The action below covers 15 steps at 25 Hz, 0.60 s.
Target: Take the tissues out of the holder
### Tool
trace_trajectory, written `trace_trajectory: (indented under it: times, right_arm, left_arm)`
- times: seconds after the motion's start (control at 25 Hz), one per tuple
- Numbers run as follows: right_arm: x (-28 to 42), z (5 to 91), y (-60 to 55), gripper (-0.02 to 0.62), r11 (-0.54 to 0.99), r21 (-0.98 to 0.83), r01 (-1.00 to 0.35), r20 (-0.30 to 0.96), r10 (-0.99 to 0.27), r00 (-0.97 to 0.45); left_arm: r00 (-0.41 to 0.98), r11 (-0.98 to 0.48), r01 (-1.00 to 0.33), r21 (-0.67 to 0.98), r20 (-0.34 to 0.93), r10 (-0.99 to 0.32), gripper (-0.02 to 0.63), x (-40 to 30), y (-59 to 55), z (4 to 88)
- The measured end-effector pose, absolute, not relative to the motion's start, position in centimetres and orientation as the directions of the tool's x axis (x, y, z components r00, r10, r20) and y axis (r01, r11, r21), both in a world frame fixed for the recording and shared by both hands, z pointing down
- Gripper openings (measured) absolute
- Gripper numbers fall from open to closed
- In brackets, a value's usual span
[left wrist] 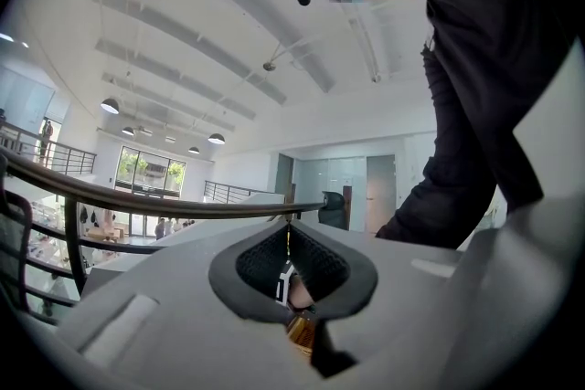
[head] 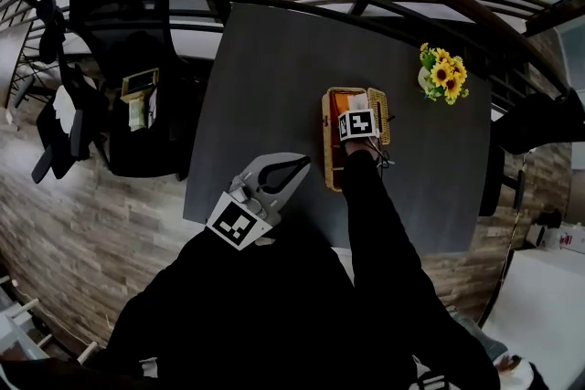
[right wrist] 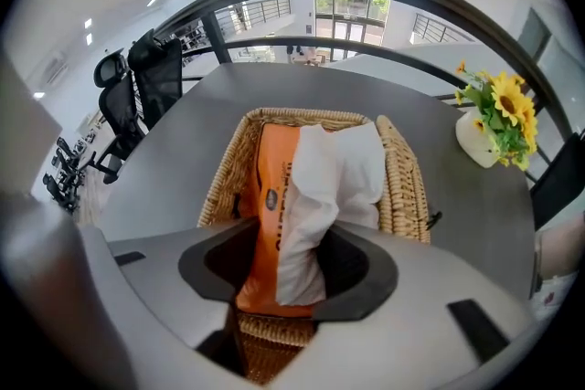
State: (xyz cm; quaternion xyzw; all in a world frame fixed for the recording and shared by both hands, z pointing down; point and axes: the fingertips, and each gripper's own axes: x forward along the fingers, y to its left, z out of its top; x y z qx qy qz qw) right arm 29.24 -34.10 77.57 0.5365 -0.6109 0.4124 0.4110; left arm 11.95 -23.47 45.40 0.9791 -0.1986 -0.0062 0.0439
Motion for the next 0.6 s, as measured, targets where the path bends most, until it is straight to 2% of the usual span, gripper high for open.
trace_trajectory:
  times: [0.2,0.6]
  right_arm:
    - [29.4,76.5,-34.0,0.141,0.094,-0.052,-0.994,0.939,-0.334,-0.081]
    - [29.3,72.6,-34.1,0.115,0.111,0.009,-0.994,0.914,-0.404,-0.037]
  left_arm:
    - [0.922,-0.918,-0.385,0.095,0.005,-0.386,0.008,11.5,-23.4,45.3]
    - [0.931,-0.928,-0.361,0.089,-0.009,-0.364,0.008,10.8,-23.1,44.7]
